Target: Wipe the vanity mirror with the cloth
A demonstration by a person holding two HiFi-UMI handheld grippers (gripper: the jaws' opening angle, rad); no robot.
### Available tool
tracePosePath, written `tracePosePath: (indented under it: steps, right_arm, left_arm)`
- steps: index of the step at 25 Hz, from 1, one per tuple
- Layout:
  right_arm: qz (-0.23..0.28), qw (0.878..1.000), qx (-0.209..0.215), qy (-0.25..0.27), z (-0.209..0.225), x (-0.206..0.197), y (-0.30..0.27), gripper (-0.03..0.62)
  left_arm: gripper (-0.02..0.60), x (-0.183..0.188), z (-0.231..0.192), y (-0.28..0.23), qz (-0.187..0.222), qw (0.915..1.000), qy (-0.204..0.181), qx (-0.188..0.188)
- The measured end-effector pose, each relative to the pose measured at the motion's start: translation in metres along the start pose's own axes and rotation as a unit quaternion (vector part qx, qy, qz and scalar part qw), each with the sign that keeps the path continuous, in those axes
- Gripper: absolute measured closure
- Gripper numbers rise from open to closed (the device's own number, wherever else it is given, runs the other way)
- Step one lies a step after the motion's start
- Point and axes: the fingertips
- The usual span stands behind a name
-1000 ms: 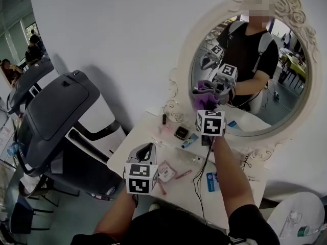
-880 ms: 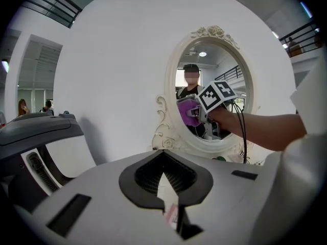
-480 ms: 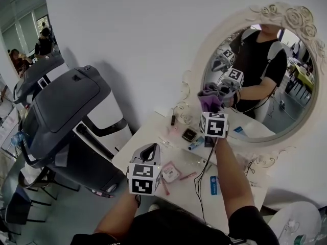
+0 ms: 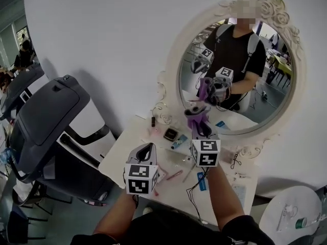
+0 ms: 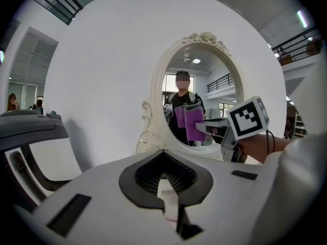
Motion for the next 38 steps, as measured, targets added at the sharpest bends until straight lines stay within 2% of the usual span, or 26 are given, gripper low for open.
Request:
tracePosePath:
  steps: [3,7,12,18,25,38]
  right_arm:
    - [0.007,1.0,-0.025,-0.009,0.017,-0.015,0.036,0.526]
    - [0.025,0.996,-0.082,-0.036,0.049,-0.026,0.086,0.526]
    - [0.05,0.981,-0.174,-0.076,0.101,-0.029,0.148,0.526]
    - [0.044,0.968,-0.227,-0.1,0.133,-0.045,0.193,0.526]
    - [0.04,0.966,-0.234,-0.105,0.133,-0.053,0.205,0.526]
    - [0.028,0.971,-0.211,-0.11,0.12,-0.06,0.196,0.526]
  left_arm:
    - [0.584,0.006,0.023,-0.011,0.004,0.9996,-0.009,-0.026]
    - [0.584,0.012,0.057,-0.026,0.005,0.9978,-0.021,-0.063]
    - [0.584,0.015,0.102,-0.039,0.005,0.993,-0.04,-0.111]
    - [0.584,0.024,0.144,-0.046,0.023,0.9851,-0.064,-0.158]
    - [0.584,0.026,0.168,-0.048,0.023,0.9795,-0.079,-0.184]
    - [0.584,0.021,0.168,-0.051,0.015,0.9795,-0.083,-0.183]
Point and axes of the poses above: the fingertips, and each gripper's own axes: y backward along the fingers, z to its right, x out of its top, and after that the axes turned 5 degrees about -z, right-handed
